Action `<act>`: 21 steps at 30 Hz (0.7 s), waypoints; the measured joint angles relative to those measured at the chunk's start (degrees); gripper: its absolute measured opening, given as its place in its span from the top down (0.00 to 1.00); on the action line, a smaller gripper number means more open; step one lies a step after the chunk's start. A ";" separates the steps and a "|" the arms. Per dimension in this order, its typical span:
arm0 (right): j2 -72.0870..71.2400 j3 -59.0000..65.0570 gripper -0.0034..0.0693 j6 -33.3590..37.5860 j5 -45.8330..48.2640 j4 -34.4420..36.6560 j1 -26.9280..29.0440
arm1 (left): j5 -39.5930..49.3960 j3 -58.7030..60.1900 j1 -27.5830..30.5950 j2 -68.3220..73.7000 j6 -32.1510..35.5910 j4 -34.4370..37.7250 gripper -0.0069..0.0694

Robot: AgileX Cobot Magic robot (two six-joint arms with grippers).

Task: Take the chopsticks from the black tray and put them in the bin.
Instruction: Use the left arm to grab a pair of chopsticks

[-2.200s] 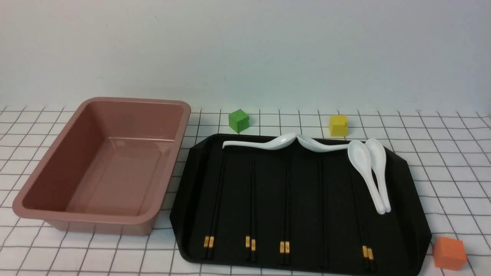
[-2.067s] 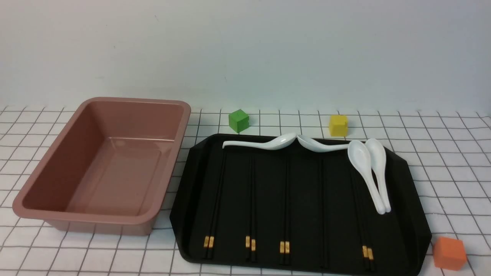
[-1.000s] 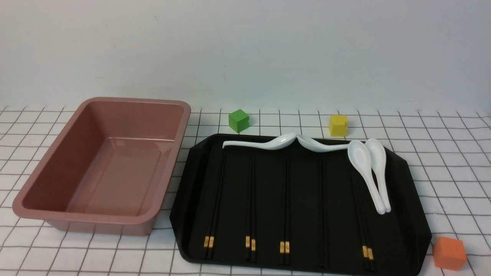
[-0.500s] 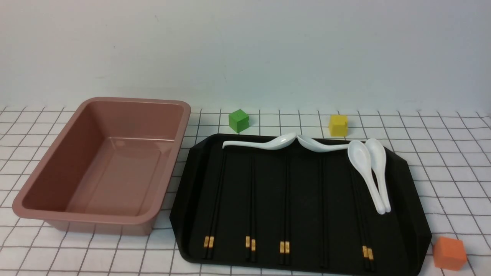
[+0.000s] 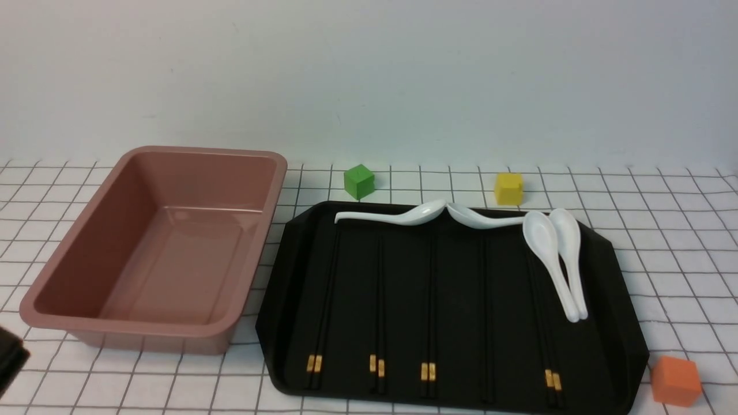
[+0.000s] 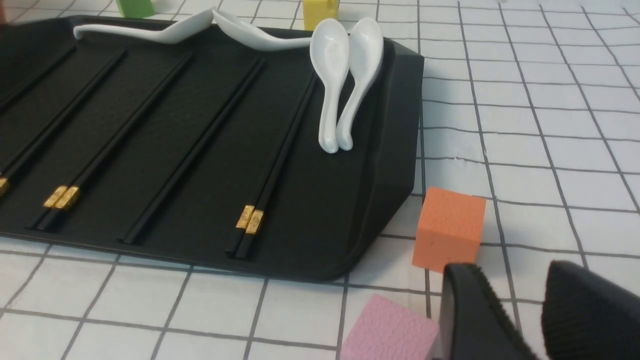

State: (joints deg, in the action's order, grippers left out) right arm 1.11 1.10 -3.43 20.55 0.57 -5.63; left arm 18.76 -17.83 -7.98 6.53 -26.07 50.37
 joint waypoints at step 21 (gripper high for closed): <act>0.00 0.00 0.62 0.00 0.00 0.00 0.00 | 32.80 -40.97 -17.22 82.31 6.30 -29.50 0.91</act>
State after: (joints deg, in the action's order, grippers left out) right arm 1.11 1.10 -3.43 20.55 0.57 -5.63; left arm 51.57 -58.80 -25.20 88.84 -19.77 20.87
